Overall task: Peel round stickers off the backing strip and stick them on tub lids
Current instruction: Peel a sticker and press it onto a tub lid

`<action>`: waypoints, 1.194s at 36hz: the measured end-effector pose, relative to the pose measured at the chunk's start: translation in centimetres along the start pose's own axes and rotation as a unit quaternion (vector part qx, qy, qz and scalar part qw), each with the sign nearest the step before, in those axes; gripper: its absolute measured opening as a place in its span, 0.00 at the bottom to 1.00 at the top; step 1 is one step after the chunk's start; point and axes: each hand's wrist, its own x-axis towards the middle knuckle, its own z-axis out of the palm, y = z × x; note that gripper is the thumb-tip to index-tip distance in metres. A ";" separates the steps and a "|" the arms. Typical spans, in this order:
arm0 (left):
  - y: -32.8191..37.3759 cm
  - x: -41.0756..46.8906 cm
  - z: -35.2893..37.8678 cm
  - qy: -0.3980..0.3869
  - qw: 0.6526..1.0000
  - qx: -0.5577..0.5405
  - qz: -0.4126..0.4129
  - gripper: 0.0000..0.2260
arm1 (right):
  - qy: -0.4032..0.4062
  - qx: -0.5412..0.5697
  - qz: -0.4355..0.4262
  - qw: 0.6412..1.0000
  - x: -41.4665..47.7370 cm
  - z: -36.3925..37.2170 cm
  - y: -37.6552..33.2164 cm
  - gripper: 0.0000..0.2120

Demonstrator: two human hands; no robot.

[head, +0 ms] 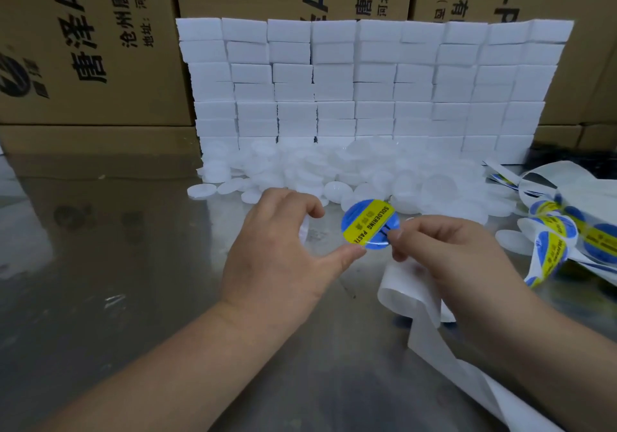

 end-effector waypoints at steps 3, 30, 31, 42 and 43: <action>-0.7 0.1 0.5 -0.029 0.998 0.035 -0.043 0.13 | 0.036 0.017 -0.011 0.999 0.3 -0.3 0.1 0.18; -0.4 1.0 0.5 -0.122 0.669 -0.652 -0.336 0.12 | -0.159 0.069 0.015 0.985 0.2 -0.3 0.6 0.11; -0.5 1.1 0.5 -0.130 0.663 -0.653 -0.341 0.13 | -0.157 0.063 0.013 0.986 0.3 -0.3 0.7 0.11; -0.2 0.6 1.0 -0.131 0.676 -0.657 -0.308 0.12 | -0.162 0.041 0.008 0.986 0.2 0.4 0.6 0.09; -0.1 0.6 1.0 -0.131 0.679 -0.655 -0.306 0.12 | -0.159 0.043 0.010 0.986 0.2 0.4 0.6 0.10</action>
